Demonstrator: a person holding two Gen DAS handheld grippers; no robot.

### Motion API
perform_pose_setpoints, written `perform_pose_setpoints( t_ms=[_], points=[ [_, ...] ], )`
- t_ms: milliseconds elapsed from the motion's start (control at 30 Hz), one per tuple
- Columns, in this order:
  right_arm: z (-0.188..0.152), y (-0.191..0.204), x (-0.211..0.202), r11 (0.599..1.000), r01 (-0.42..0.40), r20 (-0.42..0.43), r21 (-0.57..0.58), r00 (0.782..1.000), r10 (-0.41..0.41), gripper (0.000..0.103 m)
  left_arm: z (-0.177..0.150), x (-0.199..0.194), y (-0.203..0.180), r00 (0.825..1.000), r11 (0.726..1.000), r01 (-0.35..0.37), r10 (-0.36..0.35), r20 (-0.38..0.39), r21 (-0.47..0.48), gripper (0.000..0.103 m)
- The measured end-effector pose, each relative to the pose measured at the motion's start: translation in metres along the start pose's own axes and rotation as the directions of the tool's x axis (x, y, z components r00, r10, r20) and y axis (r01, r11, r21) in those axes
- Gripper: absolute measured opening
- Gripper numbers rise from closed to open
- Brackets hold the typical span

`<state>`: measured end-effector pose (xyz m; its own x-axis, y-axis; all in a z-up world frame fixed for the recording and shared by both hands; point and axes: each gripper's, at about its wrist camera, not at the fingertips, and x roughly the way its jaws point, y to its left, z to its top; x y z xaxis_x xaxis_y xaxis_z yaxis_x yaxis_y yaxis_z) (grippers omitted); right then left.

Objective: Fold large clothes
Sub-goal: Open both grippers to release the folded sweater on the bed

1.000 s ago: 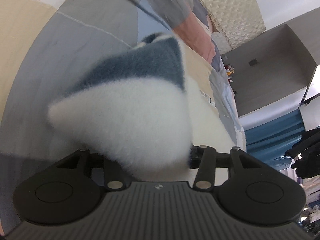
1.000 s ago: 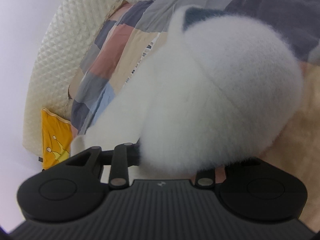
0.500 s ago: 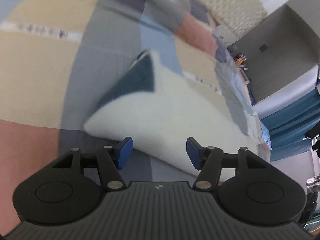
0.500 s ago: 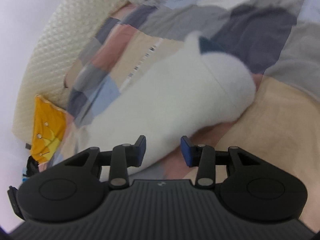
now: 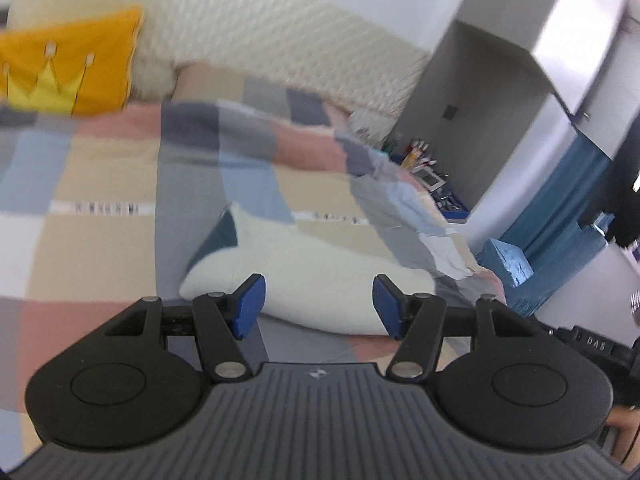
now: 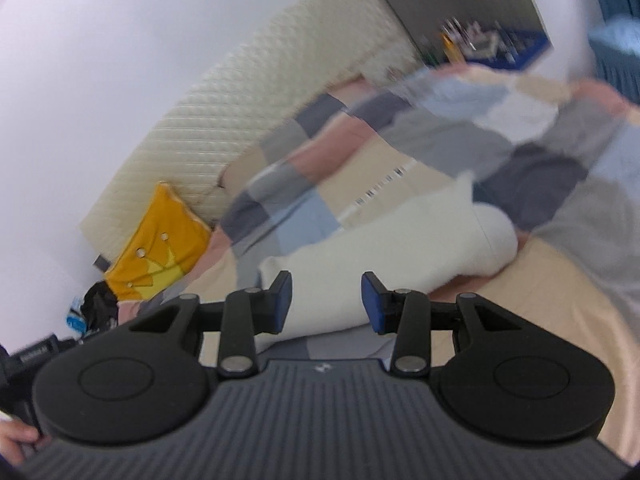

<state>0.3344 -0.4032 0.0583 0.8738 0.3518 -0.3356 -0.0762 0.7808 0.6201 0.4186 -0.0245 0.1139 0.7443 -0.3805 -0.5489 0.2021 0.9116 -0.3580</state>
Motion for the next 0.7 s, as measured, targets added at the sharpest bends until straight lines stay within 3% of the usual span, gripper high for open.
perform_pose_setpoints(
  t_ms=[200, 367, 533, 700],
  points=[
    [-0.018, 0.048, -0.073, 0.986, -0.014, 0.083, -0.165, 0.996, 0.028, 0.042, -0.024, -0.091, -0.046, 0.995, 0.991, -0.025, 0.013, 0.095, 0.129, 0.067],
    [-0.045, 0.078, -0.122, 0.959, 0.005, 0.132, -0.285, 0.991, 0.034, 0.042, -0.066, -0.153, -0.077, 0.983, 0.974, -0.06, 0.019, 0.184, 0.218, 0.068],
    [-0.077, 0.088, -0.151, 0.939, 0.007, 0.154, -0.343, 0.987, 0.049, 0.042, -0.117, -0.196, -0.098, 0.965, 0.955, -0.099, 0.024, 0.261, 0.279, 0.069],
    [-0.111, 0.093, -0.171, 0.914, 0.008, 0.184, -0.405, 0.98, 0.073, 0.042, -0.161, -0.216, -0.104, 0.957, 0.943, -0.119, 0.025, 0.288, 0.311, 0.069]
  ],
)
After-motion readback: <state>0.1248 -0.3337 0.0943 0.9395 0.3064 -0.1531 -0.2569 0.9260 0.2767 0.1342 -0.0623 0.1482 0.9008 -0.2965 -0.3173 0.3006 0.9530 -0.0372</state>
